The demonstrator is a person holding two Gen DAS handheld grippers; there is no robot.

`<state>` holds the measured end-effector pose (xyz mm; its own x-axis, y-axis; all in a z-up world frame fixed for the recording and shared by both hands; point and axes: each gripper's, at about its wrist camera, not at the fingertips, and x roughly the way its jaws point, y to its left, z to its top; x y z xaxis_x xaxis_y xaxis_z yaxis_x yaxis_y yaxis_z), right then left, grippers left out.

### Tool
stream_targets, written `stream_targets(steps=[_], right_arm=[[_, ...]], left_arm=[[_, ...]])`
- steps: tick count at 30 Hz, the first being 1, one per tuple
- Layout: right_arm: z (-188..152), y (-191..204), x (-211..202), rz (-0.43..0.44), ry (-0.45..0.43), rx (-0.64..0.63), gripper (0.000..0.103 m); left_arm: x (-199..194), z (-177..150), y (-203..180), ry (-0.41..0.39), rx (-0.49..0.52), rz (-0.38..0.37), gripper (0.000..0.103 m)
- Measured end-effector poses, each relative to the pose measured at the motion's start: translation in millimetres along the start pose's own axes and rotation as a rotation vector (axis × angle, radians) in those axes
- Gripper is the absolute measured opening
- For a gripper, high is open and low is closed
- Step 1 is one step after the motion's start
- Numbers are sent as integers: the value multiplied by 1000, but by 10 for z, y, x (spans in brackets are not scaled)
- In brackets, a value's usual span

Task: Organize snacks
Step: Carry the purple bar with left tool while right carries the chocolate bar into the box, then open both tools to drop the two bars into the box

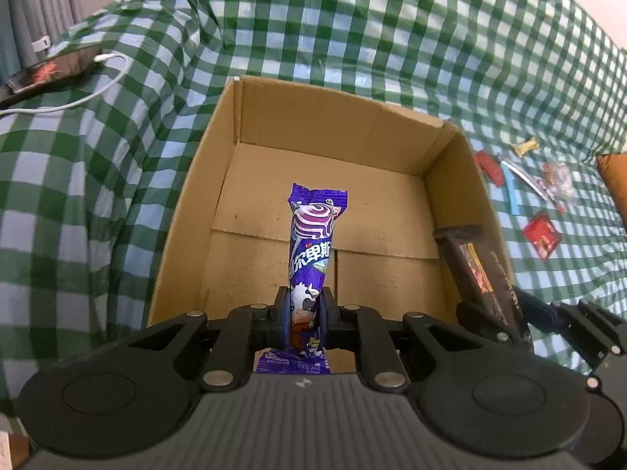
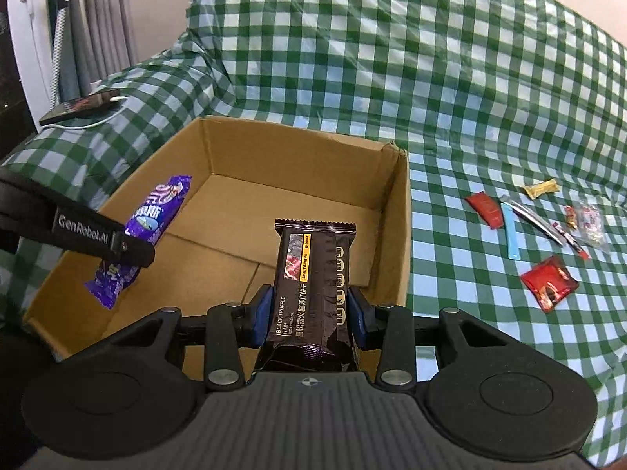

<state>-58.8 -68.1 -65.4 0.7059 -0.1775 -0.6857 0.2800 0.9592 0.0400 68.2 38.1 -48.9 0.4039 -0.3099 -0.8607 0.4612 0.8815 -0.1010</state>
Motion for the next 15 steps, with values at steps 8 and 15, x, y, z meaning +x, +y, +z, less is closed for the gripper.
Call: stream_targets(steps=[8,15], right_arm=[[81,-90,461,2,35,5,43],[102,-160,678,-15,46,14,43]], left_arm=[[449,82,4,50,16,42,15],[610,166,-1,43,32,79,19]])
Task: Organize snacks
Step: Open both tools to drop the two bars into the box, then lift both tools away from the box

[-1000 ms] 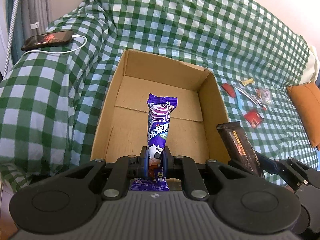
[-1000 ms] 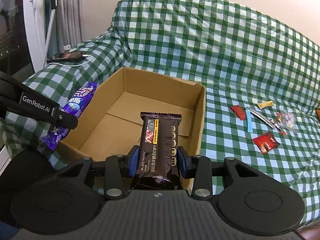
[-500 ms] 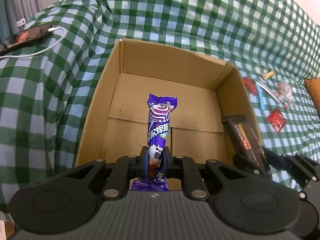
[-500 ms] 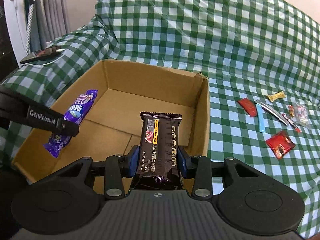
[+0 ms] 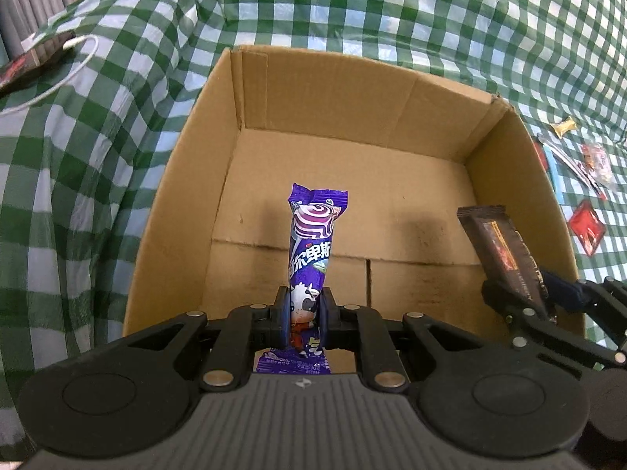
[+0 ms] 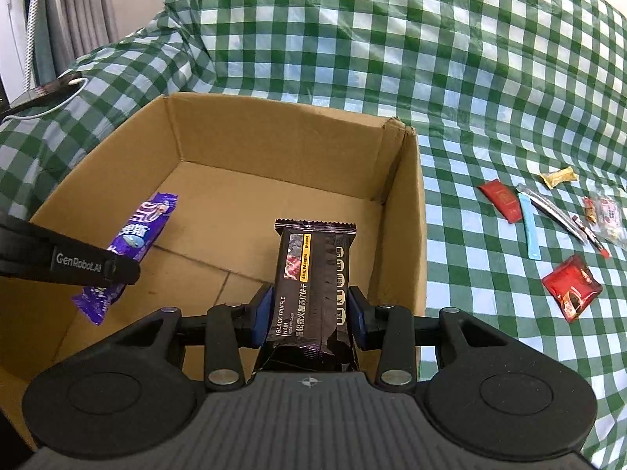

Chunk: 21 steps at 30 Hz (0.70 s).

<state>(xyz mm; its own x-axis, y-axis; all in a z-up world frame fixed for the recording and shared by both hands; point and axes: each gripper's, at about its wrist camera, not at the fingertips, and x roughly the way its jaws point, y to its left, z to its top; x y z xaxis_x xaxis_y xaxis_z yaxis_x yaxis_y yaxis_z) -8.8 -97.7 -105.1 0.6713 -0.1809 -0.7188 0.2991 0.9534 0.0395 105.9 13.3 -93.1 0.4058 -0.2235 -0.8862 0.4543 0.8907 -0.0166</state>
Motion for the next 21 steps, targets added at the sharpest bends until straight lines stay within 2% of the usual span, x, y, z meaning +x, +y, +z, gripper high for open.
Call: stream_targets(steps=[1,2,3,4,5,7,9,17,21], right_arm=[[15,-21,13,2,0,7,45],[33,-51,19,6,-2,23,50],[55,-80,-4,4,-8,45,65],[73,-85,-42,1,-19,57,76],[83,-81,-98,6,-31,66,76],[87,-40,-233,21,-43,73,83],[55,89,-389,-2,-50,72,91],[-295,95,-1207,12,-72,93,93],[-553,243,-1619,13,-92,52,96]], left_arm=[[-11,16,0,-7,5,3,27],[-30,35,-1,-5,10,8,65],[-76,46,-13,-2,12,22,102],[-117,50,-14,-13,7,63,103],[-177,30,-9,-40,3,108,103],[-267,-11,13,-22,26,72,103],[-369,-95,37,5,23,78,103],[-1060,-705,96,8,-36,60,103],[-1425,-1100,41,-39,-47,88,103]])
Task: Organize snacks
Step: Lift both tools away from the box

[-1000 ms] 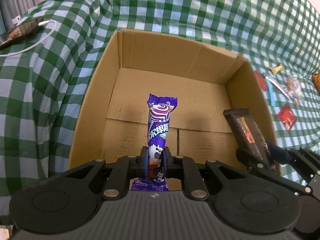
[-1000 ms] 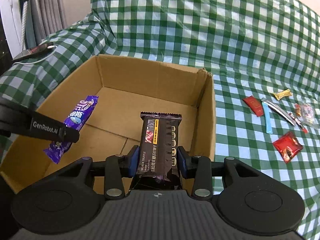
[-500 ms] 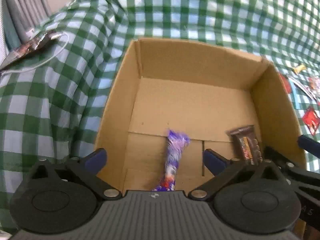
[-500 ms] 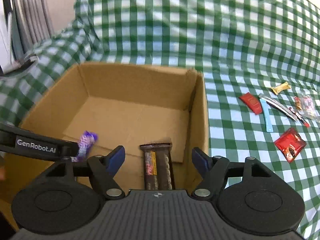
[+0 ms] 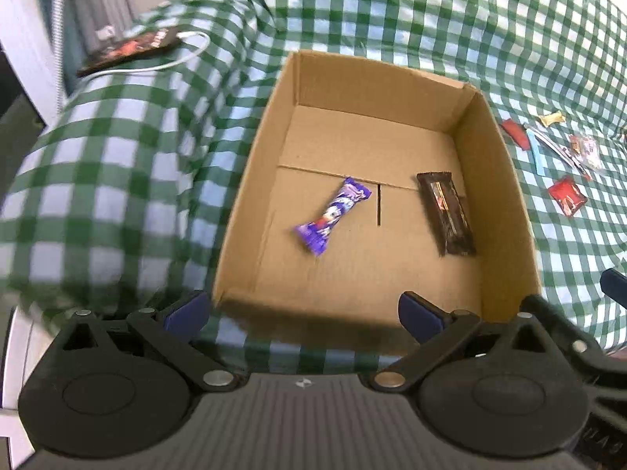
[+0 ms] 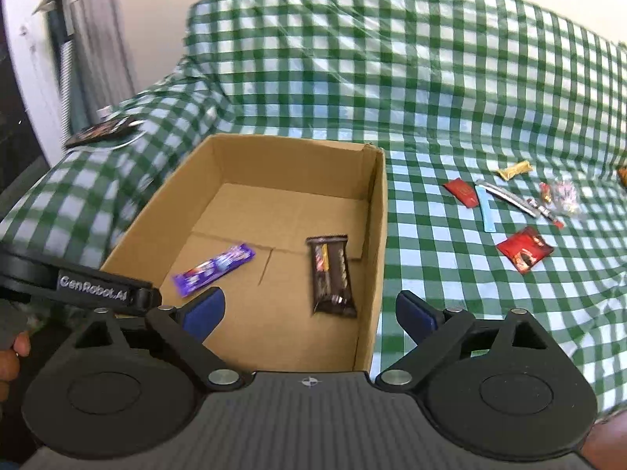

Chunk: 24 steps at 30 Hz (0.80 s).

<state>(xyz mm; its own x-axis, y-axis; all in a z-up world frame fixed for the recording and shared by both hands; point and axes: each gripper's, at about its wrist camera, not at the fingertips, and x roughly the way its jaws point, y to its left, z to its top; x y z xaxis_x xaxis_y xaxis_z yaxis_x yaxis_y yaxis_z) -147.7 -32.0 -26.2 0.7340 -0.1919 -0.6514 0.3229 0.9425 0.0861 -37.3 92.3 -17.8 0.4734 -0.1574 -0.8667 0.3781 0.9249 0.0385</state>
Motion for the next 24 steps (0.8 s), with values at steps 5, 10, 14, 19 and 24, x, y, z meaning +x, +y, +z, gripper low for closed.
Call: stream_targets(steps=[5,10,14,19,24], right_arm=[[-221,201,-412,-4,-45,-77,97],[-310,296,-693,3,-92,-117,100],[-376,329,-887,2,-130,-129,101],[-422,328,-1036,-1,-159,-127,101],[-440,334,-1118,0,-180,-135,101]], left_arm=[[-339,-300,-3,-50,27,7,103],[-592,-435,43,-106,15,15,103],[-769,-527,43,-146,10,17,103],[-903,-606,56,-170,2,16,103],[-983,-632,56,-192,6,17,103]])
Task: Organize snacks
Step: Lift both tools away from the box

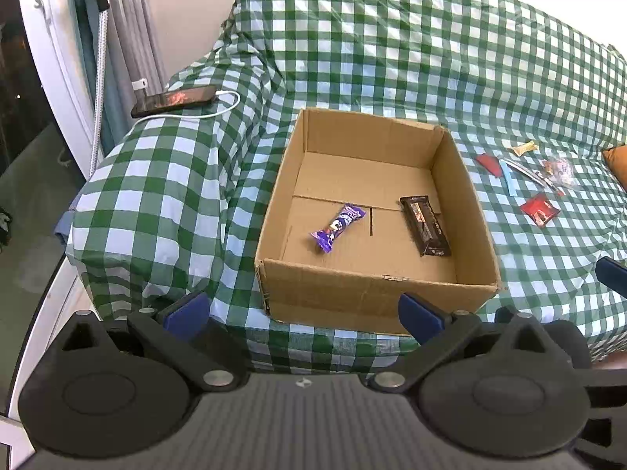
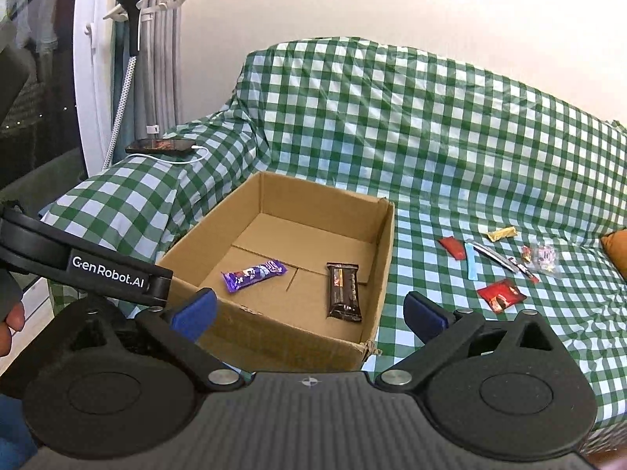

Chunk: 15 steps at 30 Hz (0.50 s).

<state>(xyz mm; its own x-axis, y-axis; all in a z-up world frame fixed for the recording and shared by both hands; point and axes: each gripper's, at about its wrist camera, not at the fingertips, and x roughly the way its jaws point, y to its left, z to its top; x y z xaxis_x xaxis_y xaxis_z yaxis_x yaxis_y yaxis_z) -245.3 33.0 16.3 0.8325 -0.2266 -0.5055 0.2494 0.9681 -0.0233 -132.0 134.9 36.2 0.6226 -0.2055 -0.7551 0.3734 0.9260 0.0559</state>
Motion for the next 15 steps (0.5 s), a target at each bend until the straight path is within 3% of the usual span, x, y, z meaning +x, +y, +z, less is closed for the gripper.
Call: stream_targets(steps=[15], right_arm=[[-10,-8,5,2,13,4,101]], left_arm=[[37,-35,-19,10,4,-3,103]])
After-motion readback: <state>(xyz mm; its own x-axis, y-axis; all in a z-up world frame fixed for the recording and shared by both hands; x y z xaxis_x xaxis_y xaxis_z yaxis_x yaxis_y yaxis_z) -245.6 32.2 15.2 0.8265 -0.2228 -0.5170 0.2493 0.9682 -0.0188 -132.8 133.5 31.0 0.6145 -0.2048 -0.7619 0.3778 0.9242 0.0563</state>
